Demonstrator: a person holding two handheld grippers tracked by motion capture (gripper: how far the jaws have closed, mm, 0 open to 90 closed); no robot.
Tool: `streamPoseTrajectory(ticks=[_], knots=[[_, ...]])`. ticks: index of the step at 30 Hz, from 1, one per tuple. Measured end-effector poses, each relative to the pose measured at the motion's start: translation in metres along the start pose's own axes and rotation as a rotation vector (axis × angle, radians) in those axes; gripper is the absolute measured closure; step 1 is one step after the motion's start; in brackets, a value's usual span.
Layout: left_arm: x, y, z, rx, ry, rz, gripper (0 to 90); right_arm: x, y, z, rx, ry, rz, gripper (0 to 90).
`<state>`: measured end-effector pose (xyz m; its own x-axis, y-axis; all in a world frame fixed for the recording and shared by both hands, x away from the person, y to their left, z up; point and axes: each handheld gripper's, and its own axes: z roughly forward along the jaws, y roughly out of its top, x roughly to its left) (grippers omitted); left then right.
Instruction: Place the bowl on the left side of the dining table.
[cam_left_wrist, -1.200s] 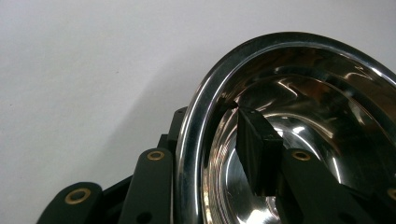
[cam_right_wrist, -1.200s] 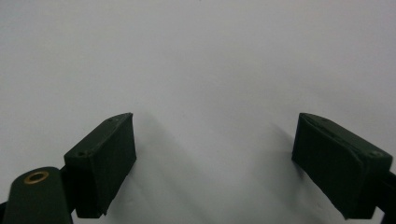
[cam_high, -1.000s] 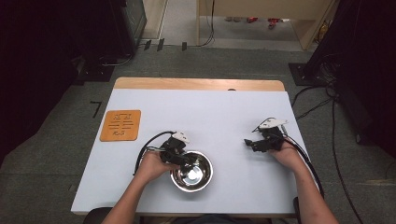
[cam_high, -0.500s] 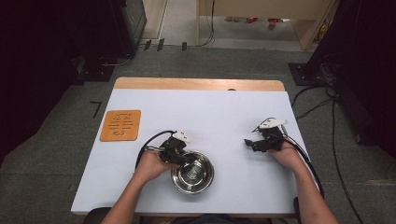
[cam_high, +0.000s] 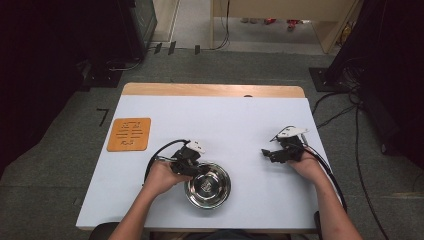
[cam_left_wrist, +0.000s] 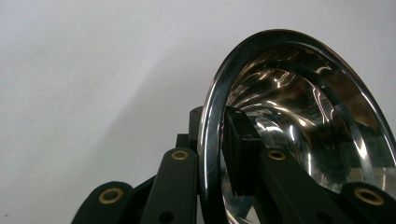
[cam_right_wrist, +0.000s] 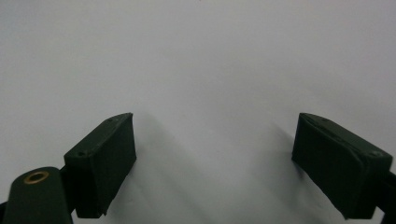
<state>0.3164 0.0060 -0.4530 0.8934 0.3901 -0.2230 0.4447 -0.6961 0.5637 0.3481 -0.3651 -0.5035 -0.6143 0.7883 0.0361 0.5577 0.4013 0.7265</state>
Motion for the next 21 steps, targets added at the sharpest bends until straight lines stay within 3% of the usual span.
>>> streamPoseTrajectory(ticks=[21], knots=[[-0.0050,0.0053,-0.0060,-0.013,0.021,0.019,85.5,0.0000,0.0000,0.0000,0.000,0.000,0.000,13.0]])
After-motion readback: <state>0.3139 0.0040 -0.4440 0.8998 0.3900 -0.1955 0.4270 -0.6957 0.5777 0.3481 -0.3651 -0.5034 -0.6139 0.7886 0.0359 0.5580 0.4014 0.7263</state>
